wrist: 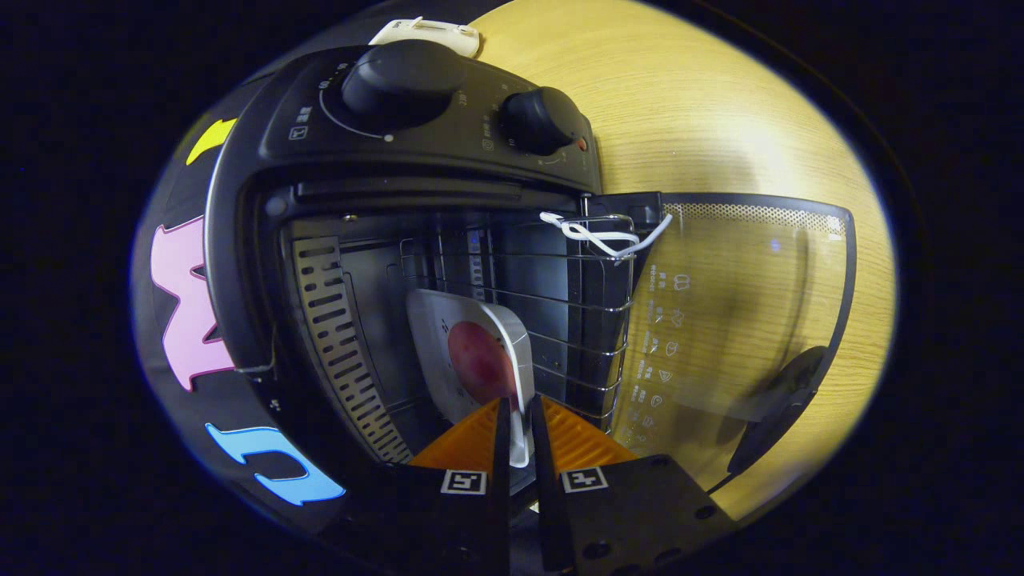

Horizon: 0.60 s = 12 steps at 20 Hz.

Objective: Open the toaster oven, put the food inside, and close the toaster oven door.

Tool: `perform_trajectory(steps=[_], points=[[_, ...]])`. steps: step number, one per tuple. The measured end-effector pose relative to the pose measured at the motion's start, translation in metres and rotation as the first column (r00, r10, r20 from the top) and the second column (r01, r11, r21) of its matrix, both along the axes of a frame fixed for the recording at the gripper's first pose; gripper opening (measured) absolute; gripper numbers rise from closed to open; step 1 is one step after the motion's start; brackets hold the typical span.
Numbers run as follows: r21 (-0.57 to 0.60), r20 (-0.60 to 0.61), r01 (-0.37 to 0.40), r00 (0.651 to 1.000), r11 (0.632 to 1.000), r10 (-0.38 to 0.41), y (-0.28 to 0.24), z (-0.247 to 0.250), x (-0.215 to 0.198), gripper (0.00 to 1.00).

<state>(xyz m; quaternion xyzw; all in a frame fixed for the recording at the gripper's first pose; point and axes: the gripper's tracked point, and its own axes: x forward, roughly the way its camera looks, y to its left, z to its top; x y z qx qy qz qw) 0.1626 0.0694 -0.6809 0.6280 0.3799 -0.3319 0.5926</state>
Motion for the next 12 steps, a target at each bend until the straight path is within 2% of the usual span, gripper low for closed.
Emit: perform_trajectory(steps=[1,4,7,8,9,10,12], points=[[-0.005,0.009,-0.018,1.000,1.000,0.018,0.000,0.007,-0.004,0.20],[-0.012,0.031,-0.099,0.995,0.995,0.099,0.011,0.029,-0.024,0.53],[-0.027,0.051,-0.186,0.981,0.982,0.187,0.017,0.056,-0.052,0.54],[-0.064,0.052,-0.240,0.969,0.969,0.243,0.020,0.065,-0.062,0.75],[-0.112,0.048,-0.313,0.946,0.943,0.320,0.017,0.071,-0.072,0.97],[-0.168,0.030,-0.401,0.911,0.901,0.411,0.019,0.077,-0.084,0.99],[-0.283,-0.024,-0.565,0.812,0.775,0.583,0.018,0.087,-0.110,0.99]])
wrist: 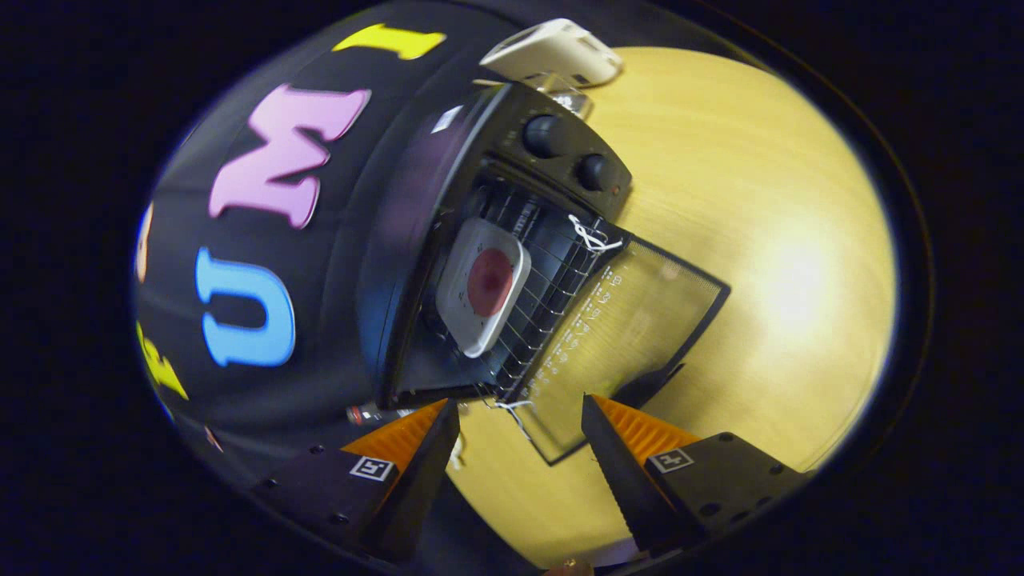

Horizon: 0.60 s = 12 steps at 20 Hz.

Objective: Open the toaster oven, put the food inside, and close the toaster oven door.

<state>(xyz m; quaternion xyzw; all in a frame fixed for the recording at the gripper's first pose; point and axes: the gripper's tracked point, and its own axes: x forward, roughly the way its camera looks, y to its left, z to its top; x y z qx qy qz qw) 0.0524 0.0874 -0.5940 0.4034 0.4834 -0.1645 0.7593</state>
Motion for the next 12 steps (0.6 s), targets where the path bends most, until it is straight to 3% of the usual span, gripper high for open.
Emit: perform_trajectory(steps=[2,5,7,10,11,12], points=[[-0.102,-0.007,-0.160,0.987,0.982,0.160,0.000,0.005,-0.022,0.99],[-0.178,-0.019,-0.332,0.942,0.926,0.334,0.007,0.000,-0.048,0.99],[-0.272,-0.081,-0.453,0.890,0.849,0.449,0.004,-0.016,-0.067,0.99],[-0.387,-0.204,-0.624,0.776,0.679,0.597,-0.004,-0.049,-0.087,0.99],[-0.397,-0.241,-0.661,0.744,0.637,0.623,-0.005,-0.059,-0.091,1.00],[-0.396,-0.268,-0.680,0.728,0.617,0.631,-0.006,-0.069,-0.095,0.99]])
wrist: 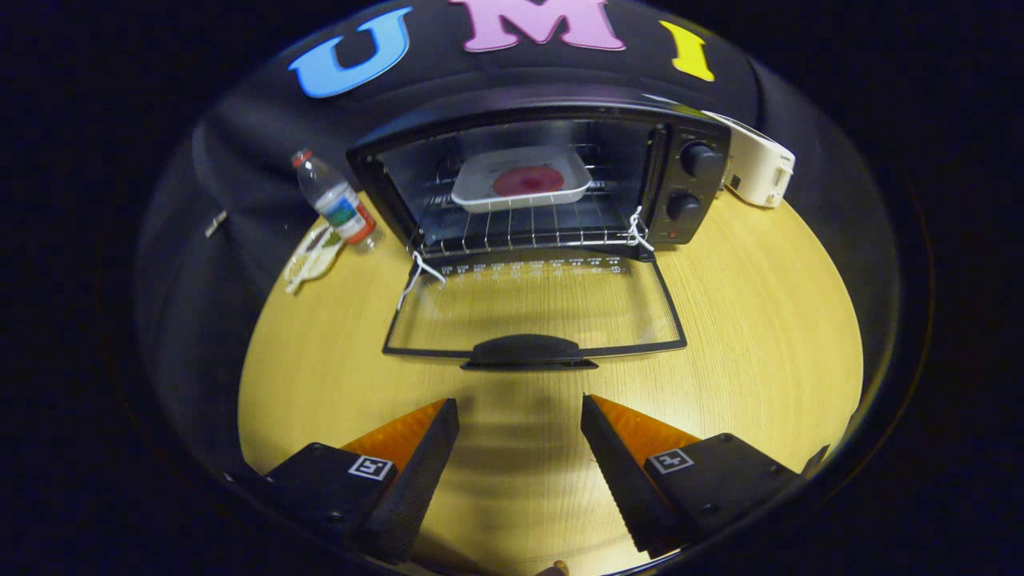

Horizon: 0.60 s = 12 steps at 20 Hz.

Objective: Open the toaster oven, put the food inside, and close the toaster oven door.

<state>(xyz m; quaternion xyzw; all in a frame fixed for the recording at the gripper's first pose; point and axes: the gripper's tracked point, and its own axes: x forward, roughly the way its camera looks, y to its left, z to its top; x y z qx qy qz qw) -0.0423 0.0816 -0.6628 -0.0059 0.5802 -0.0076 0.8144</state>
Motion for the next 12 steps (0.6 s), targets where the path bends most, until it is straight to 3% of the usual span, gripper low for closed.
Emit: perform_trajectory(steps=[5,12], points=[[-0.036,-0.037,0.070,0.997,0.997,-0.071,-0.010,-0.040,0.007,1.00],[-0.122,-0.019,0.050,0.998,0.991,-0.053,-0.020,-0.053,0.025,0.99]])
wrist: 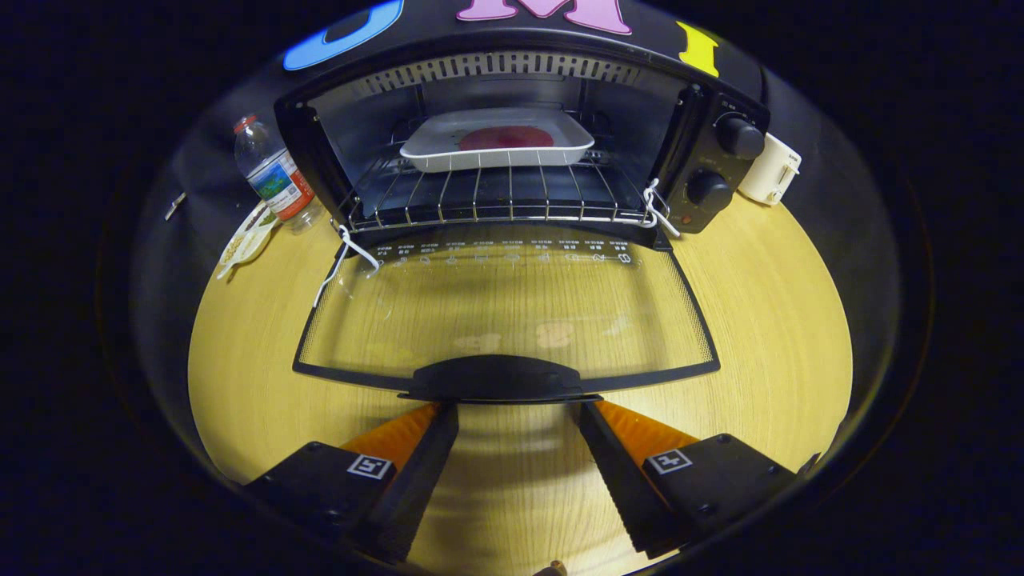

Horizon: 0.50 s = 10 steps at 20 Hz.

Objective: Open the toaster oven, put the food inside, and close the toaster oven door.

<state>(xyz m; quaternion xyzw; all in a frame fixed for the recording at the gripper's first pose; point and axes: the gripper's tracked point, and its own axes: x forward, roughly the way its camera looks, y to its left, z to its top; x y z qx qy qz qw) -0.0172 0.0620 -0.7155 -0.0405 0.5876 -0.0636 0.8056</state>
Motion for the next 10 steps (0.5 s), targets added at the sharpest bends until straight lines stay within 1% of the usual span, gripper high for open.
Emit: perform_trajectory(steps=[3,5,8,10], points=[[-0.006,0.036,-0.001,0.999,1.000,0.001,0.002,0.007,0.001,0.99],[-0.011,0.075,-0.022,0.997,1.000,0.022,0.004,0.026,0.002,0.99],[0.009,0.136,-0.024,0.991,1.000,0.023,0.008,0.051,0.009,1.00],[-0.007,0.188,-0.054,0.981,0.999,0.055,0.008,0.066,0.019,0.99]])
